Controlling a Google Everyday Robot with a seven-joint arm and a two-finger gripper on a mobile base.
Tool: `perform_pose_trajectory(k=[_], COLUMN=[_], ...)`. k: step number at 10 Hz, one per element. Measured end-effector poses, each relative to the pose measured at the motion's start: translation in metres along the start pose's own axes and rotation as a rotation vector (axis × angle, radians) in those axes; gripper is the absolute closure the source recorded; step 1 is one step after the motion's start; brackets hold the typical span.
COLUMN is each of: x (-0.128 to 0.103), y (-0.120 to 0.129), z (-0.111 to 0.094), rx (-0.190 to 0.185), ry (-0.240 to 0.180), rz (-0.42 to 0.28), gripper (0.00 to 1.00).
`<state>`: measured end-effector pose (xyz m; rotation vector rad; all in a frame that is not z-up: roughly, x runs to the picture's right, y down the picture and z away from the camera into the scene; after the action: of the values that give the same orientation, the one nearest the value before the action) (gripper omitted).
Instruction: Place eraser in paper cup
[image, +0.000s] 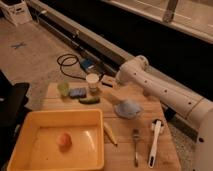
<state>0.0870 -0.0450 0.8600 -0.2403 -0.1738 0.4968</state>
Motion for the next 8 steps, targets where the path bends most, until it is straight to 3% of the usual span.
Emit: perform_pose_trajectory(k=[2, 8], x=[-0.008, -0.069], y=[-0.02, -0.003], z=[-0.011, 0.011], rx=[0.027, -0.09], ry=[-0.026, -0.213], rz=[-0.008, -0.026], gripper=[1.0, 1.0])
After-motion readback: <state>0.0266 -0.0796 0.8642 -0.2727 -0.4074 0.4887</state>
